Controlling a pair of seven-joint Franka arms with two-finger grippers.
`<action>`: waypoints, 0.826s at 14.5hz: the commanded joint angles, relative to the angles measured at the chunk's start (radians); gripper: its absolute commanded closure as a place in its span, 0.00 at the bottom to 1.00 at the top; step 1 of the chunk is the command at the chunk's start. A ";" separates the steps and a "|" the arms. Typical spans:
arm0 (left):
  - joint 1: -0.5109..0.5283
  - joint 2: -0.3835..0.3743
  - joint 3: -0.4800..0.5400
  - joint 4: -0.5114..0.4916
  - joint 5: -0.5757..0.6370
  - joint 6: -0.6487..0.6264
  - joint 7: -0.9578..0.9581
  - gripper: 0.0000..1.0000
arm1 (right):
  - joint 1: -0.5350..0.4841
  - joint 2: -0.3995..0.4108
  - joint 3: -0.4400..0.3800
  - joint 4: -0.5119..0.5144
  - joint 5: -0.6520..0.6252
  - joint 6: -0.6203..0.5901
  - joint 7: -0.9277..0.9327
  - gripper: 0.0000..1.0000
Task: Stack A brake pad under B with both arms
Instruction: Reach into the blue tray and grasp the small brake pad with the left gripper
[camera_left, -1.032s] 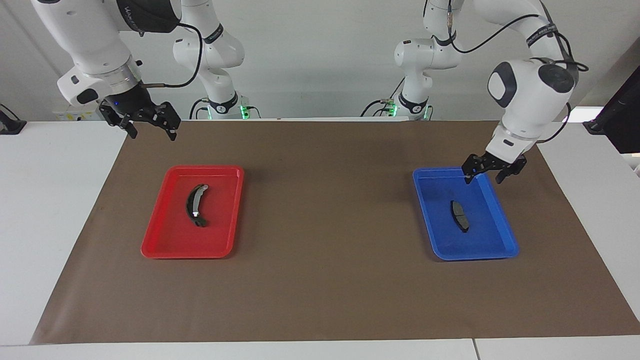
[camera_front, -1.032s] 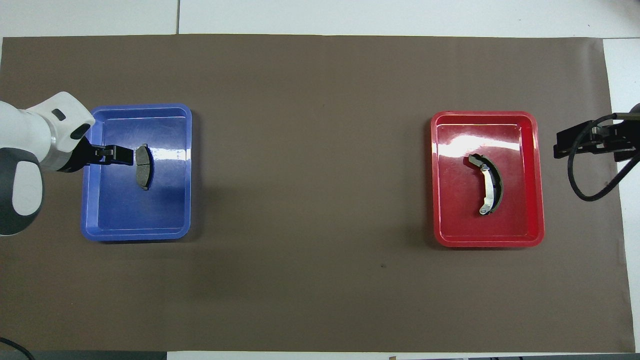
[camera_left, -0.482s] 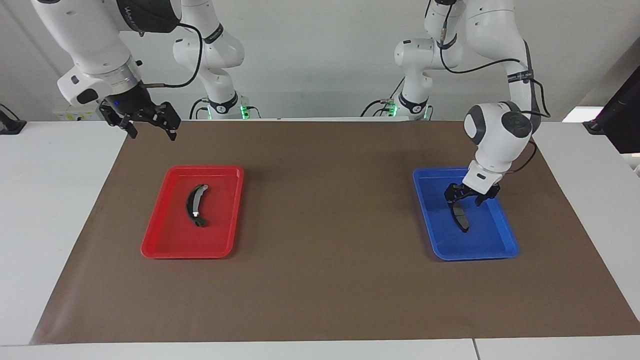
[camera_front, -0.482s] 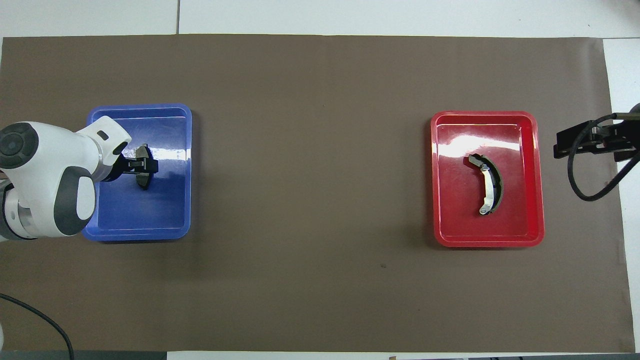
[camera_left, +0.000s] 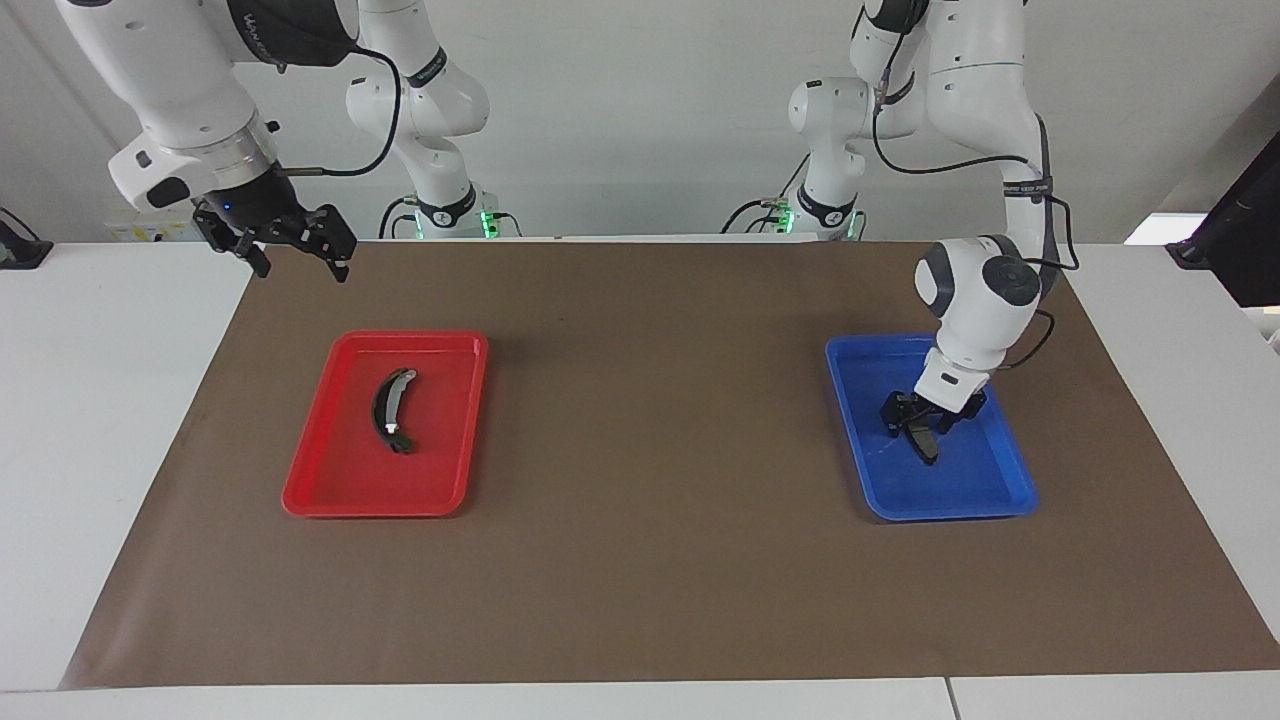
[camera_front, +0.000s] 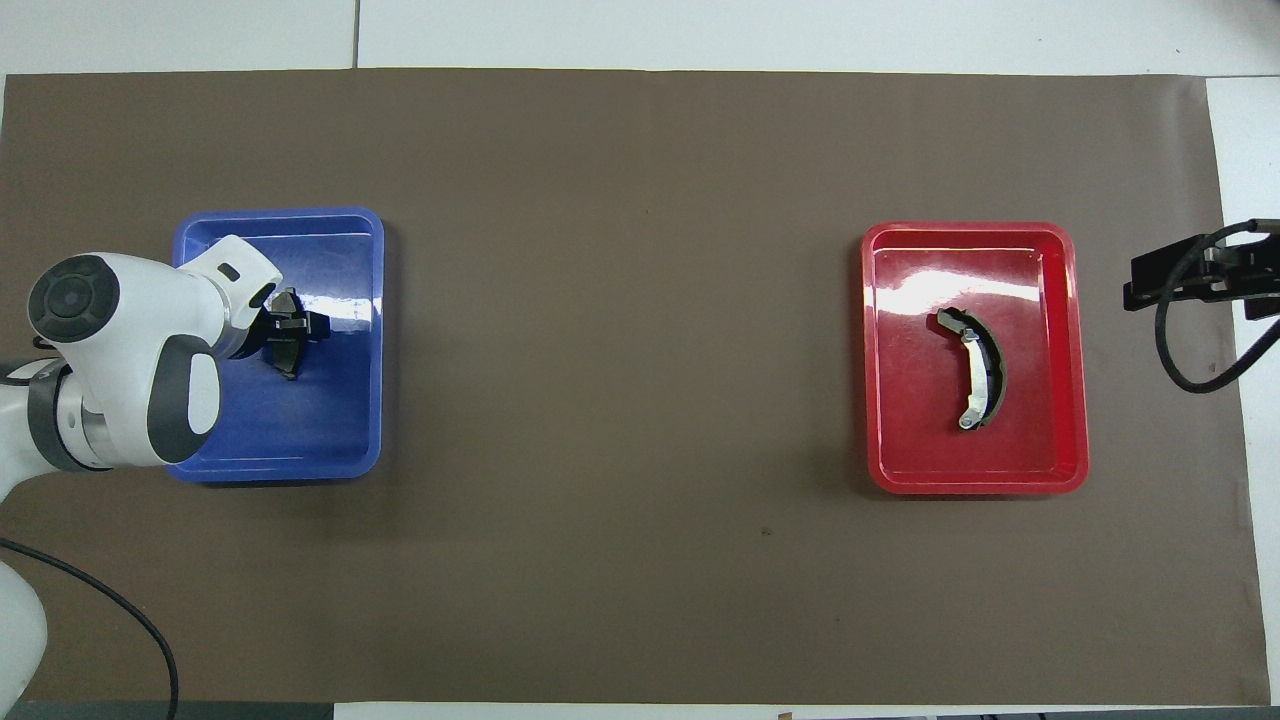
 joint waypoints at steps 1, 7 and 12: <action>0.000 -0.007 0.010 0.001 0.016 -0.033 -0.015 0.70 | -0.014 -0.001 0.003 -0.006 0.019 0.019 -0.011 0.00; -0.009 -0.061 0.007 0.114 0.021 -0.185 -0.002 1.00 | -0.001 -0.005 0.013 -0.011 0.019 0.006 -0.016 0.00; -0.144 -0.047 -0.002 0.272 0.018 -0.349 -0.019 1.00 | 0.026 -0.096 0.013 -0.332 0.019 0.310 -0.030 0.01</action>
